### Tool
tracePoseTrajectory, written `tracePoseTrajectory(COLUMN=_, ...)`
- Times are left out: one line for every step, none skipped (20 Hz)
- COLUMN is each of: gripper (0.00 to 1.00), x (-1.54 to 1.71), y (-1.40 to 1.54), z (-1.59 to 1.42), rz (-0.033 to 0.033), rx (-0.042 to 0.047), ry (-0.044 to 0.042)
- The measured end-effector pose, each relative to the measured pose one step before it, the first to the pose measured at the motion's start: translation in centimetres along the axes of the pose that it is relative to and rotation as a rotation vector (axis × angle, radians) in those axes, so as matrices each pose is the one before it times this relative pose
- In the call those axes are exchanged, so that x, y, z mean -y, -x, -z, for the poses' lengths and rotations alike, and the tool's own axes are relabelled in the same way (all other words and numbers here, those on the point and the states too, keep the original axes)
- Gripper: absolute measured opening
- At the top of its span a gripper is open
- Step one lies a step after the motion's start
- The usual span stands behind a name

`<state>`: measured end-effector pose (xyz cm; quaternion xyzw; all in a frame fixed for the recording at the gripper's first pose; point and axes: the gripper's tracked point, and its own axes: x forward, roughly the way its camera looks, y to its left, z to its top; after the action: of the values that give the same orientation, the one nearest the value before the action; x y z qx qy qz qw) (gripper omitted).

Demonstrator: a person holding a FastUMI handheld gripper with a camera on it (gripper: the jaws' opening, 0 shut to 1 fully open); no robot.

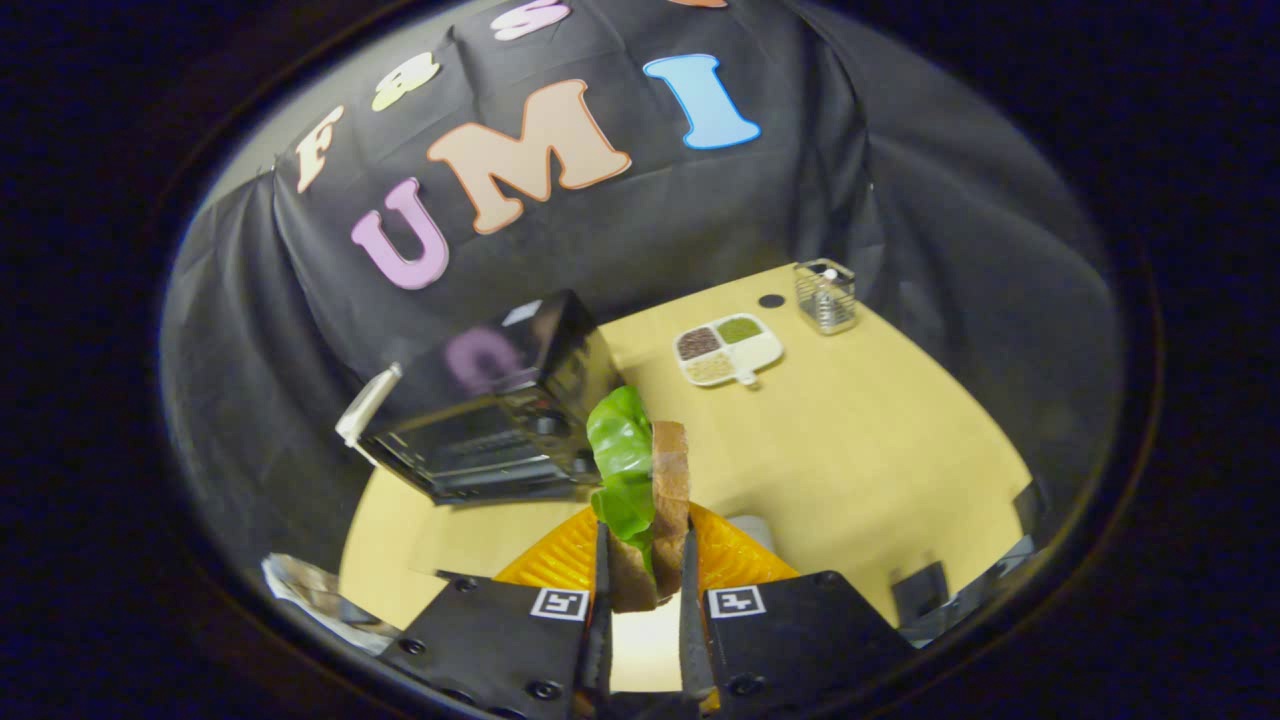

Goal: Open the toaster oven, put the food inside, and close the toaster oven door.

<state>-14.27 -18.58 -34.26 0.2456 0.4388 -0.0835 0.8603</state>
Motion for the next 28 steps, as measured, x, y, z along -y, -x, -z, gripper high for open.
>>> tracePoseTrajectory(gripper=0.29, x=-1.786, y=-0.594, z=0.056, rz=-0.03645, rx=-0.00748, ry=-0.04196)
tracePoseTrajectory(gripper=0.29, x=-1.738, y=-0.864, z=0.37, rz=-0.03617, rx=-0.01085, ry=-0.0453)
tracePoseTrajectory(gripper=0.29, x=-1.46, y=-0.954, z=0.386, rz=-0.03128, rx=-0.0136, ry=-0.04618)
tracePoseTrajectory(gripper=0.29, x=-1.262, y=-0.949, z=0.667, rz=-0.02587, rx=-0.01249, ry=-0.04601)
tracePoseTrajectory(gripper=0.29, x=-1.238, y=-1.112, z=0.585, rz=-0.02242, rx=-0.01216, ry=-0.04783)
tracePoseTrajectory(gripper=0.29, x=-1.138, y=-1.151, z=0.881, rz=-0.02282, rx=-0.01843, ry=-0.04635)
tracePoseTrajectory(gripper=0.29, x=-0.893, y=-1.239, z=0.954, rz=-0.0177, rx=-0.01872, ry=-0.03551)
tracePoseTrajectory(gripper=0.29, x=-0.654, y=-1.288, z=1.029, rz=-0.01019, rx=-0.02046, ry=-0.02695)
tracePoseTrajectory(gripper=0.29, x=-0.534, y=-1.351, z=0.892, rz=-0.00935, rx=-0.02186, ry=-0.0269)
tracePoseTrajectory(gripper=0.29, x=-0.673, y=-1.081, z=0.937, rz=-0.012, rx=-0.01928, ry=-0.03318)
tracePoseTrajectory(gripper=0.29, x=-0.753, y=-1.297, z=0.619, rz=-0.01521, rx=-0.01511, ry=-0.03725)
tracePoseTrajectory(gripper=0.29, x=-0.451, y=-1.189, z=0.629, rz=-0.01485, rx=-0.01119, ry=-0.0378)
tracePoseTrajectory(gripper=0.29, x=-0.409, y=-1.253, z=0.364, rz=-0.01445, rx=-0.00365, ry=-0.03668)
tracePoseTrajectory(gripper=0.29, x=-0.368, y=-1.126, z=0.383, rz=-0.01083, rx=-0.00163, ry=-0.02995)
tracePoseTrajectory(gripper=0.29, x=-0.118, y=-1.168, z=0.228, rz=-0.00497, rx=0.00035, ry=-0.02187)
tracePoseTrajectory(gripper=0.29, x=-0.125, y=-1.06, z=0.306, rz=-0.00436, rx=0.00091, ry=-0.01952)
tracePoseTrajectory(gripper=0.29, x=-0.261, y=-1.021, z=0.094, rz=-0.01323, rx=0.00634, ry=-0.01828)
tracePoseTrajectory(gripper=0.29, x=-0.239, y=-1.022, z=0.007, rz=-0.00883, rx=0.00721, ry=-0.01919)
tracePoseTrajectory(gripper=0.29, x=0.004, y=-0.995, z=-0.044, rz=-0.00589, rx=0.01079, ry=-0.01805)
tracePoseTrajectory(gripper=0.29, x=0.114, y=-0.691, z=0.0, rz=-0.00203, rx=0.00966, ry=-0.02036)
tracePoseTrajectory(gripper=0.29, x=0.055, y=-0.737, z=-0.058, rz=-0.00585, rx=0.01454, ry=-0.02063)
tracePoseTrajectory(gripper=0.29, x=0.078, y=-0.528, z=-0.222, rz=-0.00477, rx=0.01788, ry=-0.02212)
tracePoseTrajectory(gripper=0.29, x=0.04, y=-0.686, z=-0.328, rz=-0.00567, rx=0.02062, ry=-0.02297)
tracePoseTrajectory(gripper=0.29, x=0.023, y=-0.671, z=-0.443, rz=-0.00561, rx=0.0238, ry=-0.0235)
tracePoseTrajectory(gripper=0.29, x=0.092, y=-0.617, z=-0.526, rz=-0.00594, rx=0.02783, ry=-0.02061)
tracePoseTrajectory(gripper=0.29, x=0.071, y=-0.312, z=-0.451, rz=0.0002, rx=0.02937, ry=-0.02194)
tracePoseTrajectory(gripper=0.29, x=0.03, y=-0.418, z=-0.584, rz=-0.00128, rx=0.03132, ry=-0.02057)
tracePoseTrajectory(gripper=0.29, x=-0.164, y=-0.137, z=-0.539, rz=-0.00624, rx=0.03304, ry=-0.01345)
